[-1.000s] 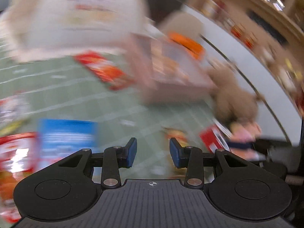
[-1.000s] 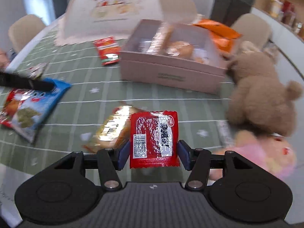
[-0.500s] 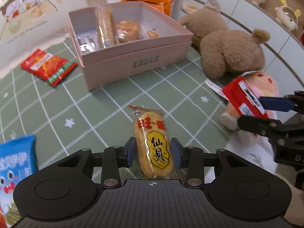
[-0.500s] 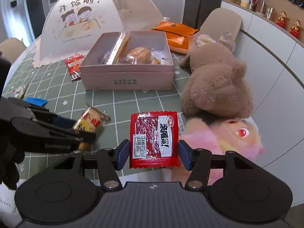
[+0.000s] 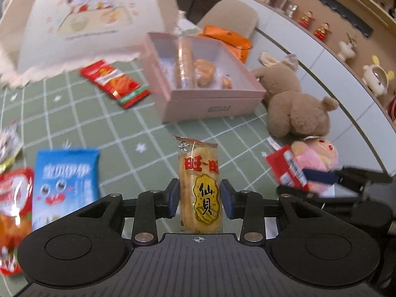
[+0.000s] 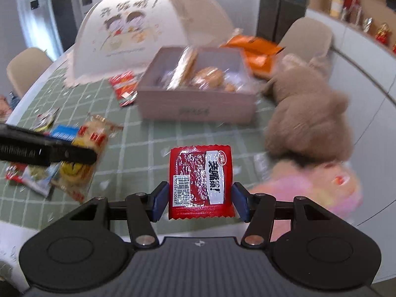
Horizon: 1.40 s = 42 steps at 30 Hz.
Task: Organize snacks
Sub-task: 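Grasp the gold rice-cracker packet with the left tool and drop it into the box, then release the red sauce packet over the box with the right tool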
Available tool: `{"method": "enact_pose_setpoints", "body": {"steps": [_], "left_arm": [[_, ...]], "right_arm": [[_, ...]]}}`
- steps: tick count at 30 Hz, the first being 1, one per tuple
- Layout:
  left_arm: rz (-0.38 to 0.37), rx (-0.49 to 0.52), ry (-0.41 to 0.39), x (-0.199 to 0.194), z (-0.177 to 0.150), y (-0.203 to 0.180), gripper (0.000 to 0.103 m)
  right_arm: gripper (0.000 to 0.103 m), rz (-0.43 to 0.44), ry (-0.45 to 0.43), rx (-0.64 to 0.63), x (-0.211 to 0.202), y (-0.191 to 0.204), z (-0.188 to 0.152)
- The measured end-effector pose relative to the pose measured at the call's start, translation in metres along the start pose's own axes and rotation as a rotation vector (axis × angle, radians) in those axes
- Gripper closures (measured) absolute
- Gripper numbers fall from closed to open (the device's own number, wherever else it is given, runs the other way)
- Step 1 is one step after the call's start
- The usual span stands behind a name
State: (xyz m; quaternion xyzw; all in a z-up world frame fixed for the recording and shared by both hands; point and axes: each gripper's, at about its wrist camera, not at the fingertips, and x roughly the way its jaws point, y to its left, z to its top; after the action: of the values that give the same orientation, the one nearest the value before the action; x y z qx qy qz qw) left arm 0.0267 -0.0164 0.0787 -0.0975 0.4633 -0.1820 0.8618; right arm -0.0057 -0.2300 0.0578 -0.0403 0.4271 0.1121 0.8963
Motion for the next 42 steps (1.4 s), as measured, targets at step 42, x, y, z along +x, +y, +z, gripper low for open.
{"method": "enact_pose_setpoints", "body": {"steps": [42], "left_arm": [[0.273, -0.644, -0.301, -0.088, -0.026, 0.189, 0.062]], "right_arm": [[0.026, 0.117, -0.138, -0.155, 0.048, 0.048, 0.154]]}}
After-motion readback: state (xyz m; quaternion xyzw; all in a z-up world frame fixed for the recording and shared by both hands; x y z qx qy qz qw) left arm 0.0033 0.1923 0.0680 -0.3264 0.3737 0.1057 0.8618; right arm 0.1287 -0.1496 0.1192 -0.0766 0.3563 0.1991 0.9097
